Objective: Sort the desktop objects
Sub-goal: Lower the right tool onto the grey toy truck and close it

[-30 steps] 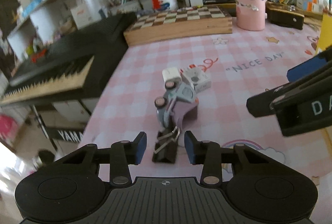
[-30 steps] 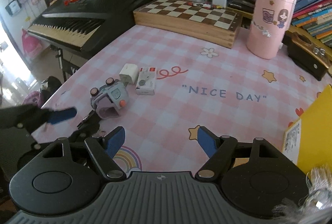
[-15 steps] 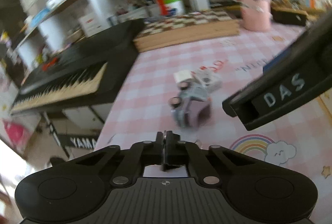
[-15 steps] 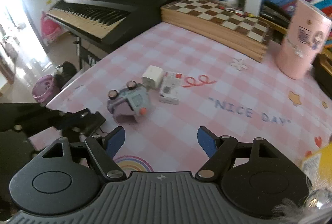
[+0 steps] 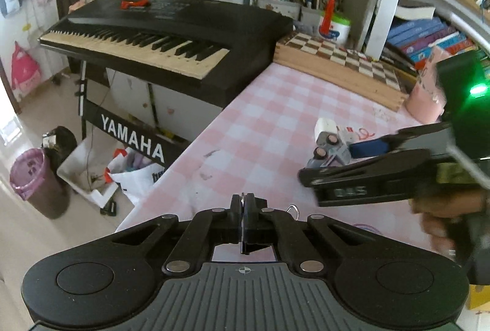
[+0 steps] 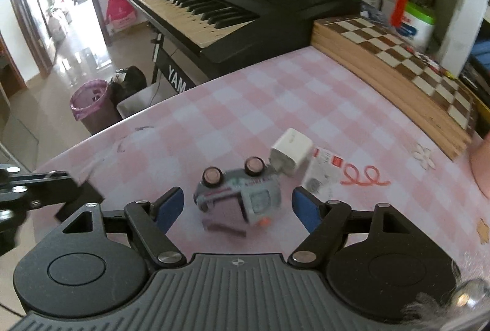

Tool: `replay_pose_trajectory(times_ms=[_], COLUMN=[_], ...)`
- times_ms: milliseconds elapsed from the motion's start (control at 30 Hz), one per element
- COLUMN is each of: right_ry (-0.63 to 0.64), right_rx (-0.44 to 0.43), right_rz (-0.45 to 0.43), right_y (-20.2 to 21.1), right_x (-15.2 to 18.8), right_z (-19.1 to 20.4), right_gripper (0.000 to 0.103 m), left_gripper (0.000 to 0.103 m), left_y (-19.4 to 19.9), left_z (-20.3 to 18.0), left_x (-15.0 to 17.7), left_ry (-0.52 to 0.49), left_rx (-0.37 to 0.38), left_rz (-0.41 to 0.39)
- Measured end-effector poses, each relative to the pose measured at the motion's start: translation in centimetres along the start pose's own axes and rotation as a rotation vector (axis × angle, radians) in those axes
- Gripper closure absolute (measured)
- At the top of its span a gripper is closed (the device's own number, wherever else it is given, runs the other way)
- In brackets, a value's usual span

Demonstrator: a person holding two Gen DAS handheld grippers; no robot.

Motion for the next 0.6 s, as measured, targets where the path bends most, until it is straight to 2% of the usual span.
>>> replay_pose_trajectory(times_ms=[67, 100, 200, 367, 600], right_ry=[0.007, 0.012, 0.008, -0.040, -0.155], right_rx=[-0.002, 0.008, 0.013, 0.025, 0.121], right_rz=[0.012, 0.016, 0.000, -0.065, -0.137], right_y=[-0.6, -0.8, -0.4, 2.5, 8.3], right_x=[0.0, 0.0, 0.1, 0.6, 2.4], right_z=[0.0, 0.0, 0.2, 1.3, 2.4], right_gripper=[0.042, 0.042, 0.042, 0.042, 0.042], left_gripper=[0.103, 0.103, 0.103, 0.103, 0.103], left_y=[0.5, 0.7, 1.2, 2.3, 4.0], left_z=[0.1, 0.1, 0.1, 0.2, 0.1], left_x=[-0.1, -0.2, -0.5, -0.7, -0.6], left_ry=[0.004, 0.003, -0.007, -0.013, -0.043], left_rx=[0.006, 0.010, 0.018, 0.052, 0.151], left_rz=[-0.008, -0.012, -0.027, -0.051, -0.063])
Point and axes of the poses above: each gripper's, at about its wrist camera, not at the fingertips, and y roughly against the way its jaws point, z to its left, x to its underside, the point moved 7 cm from there along -y, roughly the way its jaws point, and after that the axes turned 14 degrees about -x, right-handed, at the moved point
